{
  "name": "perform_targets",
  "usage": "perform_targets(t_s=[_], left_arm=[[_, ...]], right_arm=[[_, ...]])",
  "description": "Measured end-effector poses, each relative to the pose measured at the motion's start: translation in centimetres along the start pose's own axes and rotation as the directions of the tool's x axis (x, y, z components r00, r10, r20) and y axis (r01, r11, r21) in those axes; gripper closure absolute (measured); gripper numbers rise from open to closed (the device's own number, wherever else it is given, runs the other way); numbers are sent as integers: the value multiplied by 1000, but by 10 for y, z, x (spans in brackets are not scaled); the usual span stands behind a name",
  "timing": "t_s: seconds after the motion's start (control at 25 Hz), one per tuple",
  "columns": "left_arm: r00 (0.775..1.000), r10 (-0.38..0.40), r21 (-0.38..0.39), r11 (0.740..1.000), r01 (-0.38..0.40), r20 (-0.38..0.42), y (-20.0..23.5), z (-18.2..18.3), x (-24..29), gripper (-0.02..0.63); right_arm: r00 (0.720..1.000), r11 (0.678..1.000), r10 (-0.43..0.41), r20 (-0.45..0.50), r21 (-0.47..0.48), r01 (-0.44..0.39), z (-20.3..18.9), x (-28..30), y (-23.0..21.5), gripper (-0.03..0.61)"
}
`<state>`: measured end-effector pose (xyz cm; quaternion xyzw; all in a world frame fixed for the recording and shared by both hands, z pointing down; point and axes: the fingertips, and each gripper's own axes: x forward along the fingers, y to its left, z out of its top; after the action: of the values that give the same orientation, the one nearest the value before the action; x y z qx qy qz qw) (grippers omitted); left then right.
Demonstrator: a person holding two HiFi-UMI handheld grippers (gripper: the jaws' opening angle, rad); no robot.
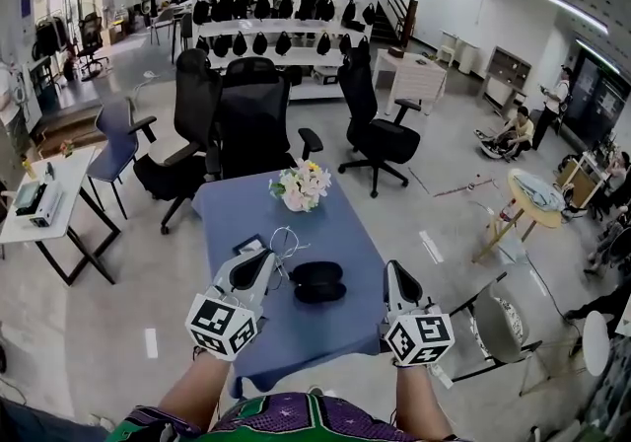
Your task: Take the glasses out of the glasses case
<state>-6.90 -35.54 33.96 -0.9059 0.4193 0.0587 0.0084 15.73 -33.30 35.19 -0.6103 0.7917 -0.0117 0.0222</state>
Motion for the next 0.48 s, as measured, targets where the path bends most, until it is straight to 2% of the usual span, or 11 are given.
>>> perform_targets(t_s=[0.24,0.48], left_arm=[[998,62,23,998,-62,17,21,0,-12,595],[994,106,33,994,-106,12,37,-4,-16,595]], right_arm=[[997,998,-55,48,-3,55,4,0,-4,575],[998,999,-48,29,-7,48,-4,4,5,575]])
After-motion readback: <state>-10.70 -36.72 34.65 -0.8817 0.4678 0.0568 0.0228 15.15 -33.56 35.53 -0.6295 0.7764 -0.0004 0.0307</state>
